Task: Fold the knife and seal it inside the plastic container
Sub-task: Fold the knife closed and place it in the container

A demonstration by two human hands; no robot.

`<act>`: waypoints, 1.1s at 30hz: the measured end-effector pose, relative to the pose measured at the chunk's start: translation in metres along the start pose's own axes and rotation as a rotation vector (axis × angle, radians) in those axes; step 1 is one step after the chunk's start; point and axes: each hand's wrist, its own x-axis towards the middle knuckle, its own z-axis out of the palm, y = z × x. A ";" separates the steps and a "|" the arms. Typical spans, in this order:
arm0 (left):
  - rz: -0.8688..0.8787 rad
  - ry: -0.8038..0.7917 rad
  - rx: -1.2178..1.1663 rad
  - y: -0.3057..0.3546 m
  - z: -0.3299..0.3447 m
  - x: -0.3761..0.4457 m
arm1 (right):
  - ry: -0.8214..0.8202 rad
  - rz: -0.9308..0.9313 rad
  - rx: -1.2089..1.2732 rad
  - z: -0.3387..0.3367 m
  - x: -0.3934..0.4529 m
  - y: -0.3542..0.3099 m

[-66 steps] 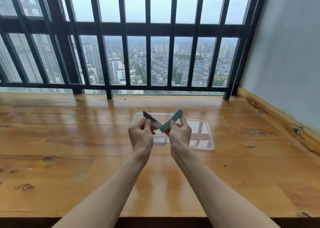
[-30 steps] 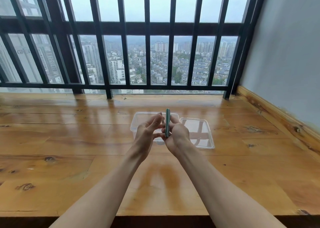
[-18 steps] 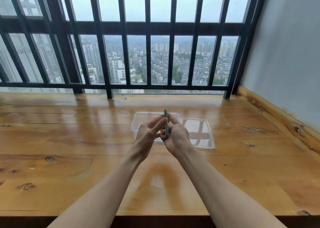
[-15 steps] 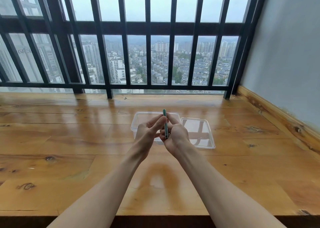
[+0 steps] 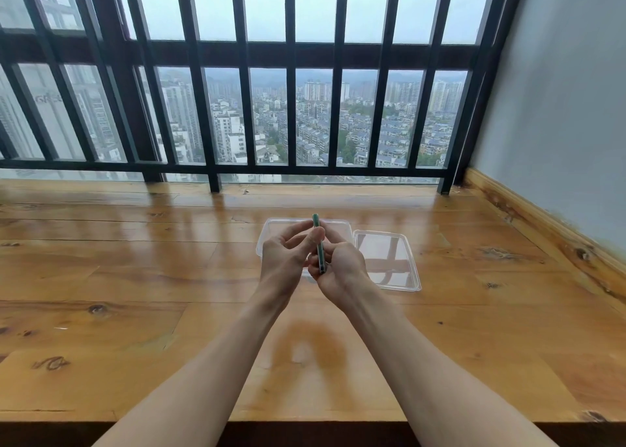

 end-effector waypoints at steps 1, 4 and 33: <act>0.001 0.007 0.000 0.000 0.000 0.000 | 0.001 0.003 -0.001 0.000 0.000 0.000; 0.008 0.023 0.003 0.000 0.001 0.000 | -0.001 0.008 -0.001 0.001 -0.001 0.000; -0.004 0.189 -0.058 -0.006 0.005 0.006 | -0.029 0.032 0.021 0.006 -0.006 0.001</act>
